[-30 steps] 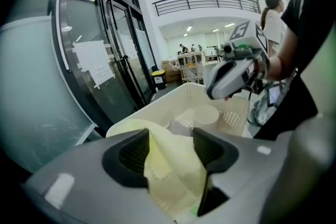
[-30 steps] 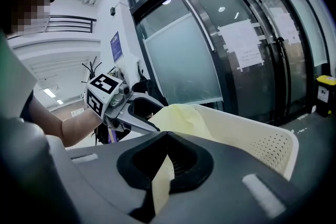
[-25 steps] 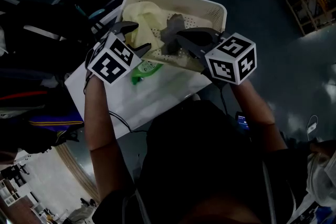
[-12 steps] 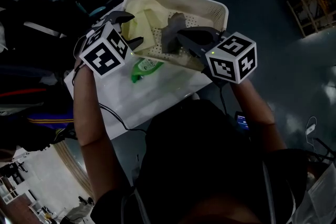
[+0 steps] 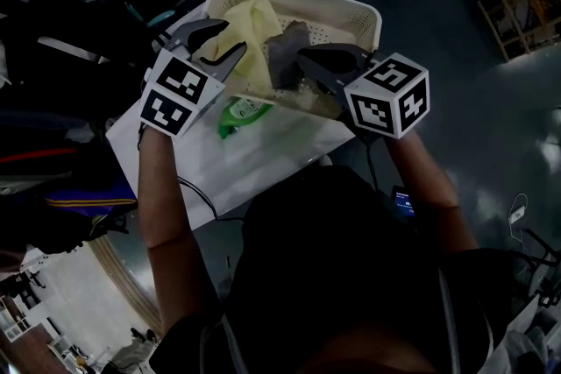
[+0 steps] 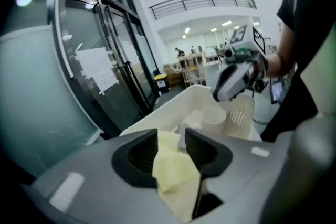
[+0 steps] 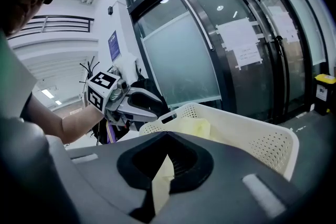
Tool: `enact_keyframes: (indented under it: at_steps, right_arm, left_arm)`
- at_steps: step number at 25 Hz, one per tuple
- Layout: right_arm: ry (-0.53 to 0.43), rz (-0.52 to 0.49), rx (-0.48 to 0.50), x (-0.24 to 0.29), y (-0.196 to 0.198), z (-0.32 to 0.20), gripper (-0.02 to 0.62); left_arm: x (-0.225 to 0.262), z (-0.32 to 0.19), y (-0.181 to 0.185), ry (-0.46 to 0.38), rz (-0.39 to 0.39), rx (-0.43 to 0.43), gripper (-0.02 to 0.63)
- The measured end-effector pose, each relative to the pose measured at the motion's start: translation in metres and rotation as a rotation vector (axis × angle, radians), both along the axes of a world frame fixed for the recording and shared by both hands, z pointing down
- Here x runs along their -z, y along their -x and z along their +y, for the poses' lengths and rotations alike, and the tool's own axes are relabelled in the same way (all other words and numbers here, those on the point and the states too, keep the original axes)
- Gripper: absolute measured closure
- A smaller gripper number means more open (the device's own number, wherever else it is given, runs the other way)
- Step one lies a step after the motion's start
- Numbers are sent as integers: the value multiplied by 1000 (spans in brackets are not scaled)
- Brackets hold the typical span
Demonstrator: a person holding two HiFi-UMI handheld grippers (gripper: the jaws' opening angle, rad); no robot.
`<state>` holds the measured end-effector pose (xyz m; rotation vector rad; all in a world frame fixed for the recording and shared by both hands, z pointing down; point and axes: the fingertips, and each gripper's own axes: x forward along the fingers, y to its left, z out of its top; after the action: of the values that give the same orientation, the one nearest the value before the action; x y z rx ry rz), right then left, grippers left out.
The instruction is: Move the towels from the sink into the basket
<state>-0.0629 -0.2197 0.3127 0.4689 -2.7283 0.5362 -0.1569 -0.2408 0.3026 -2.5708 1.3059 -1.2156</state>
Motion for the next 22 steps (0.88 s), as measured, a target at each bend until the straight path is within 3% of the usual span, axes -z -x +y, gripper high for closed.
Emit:
enact_keyframes:
  at_steps: [6,10,16,22]
  right_arm:
    - [2,8,-5,-1,2,0,597]
    - [-2,7,-9,0,4,2,597]
    - [-12,2,-14,3,9,9,597]
    - [-28,-2,-2,9,17,21,597]
  left_arm:
    - [16,7,-2,-89,482,179,518]
    - [35,18,-2,-170,676,248,543]
    - [58,40,2,-276,845,311,595]
    - [54,64,-2,-276,838,315,597]
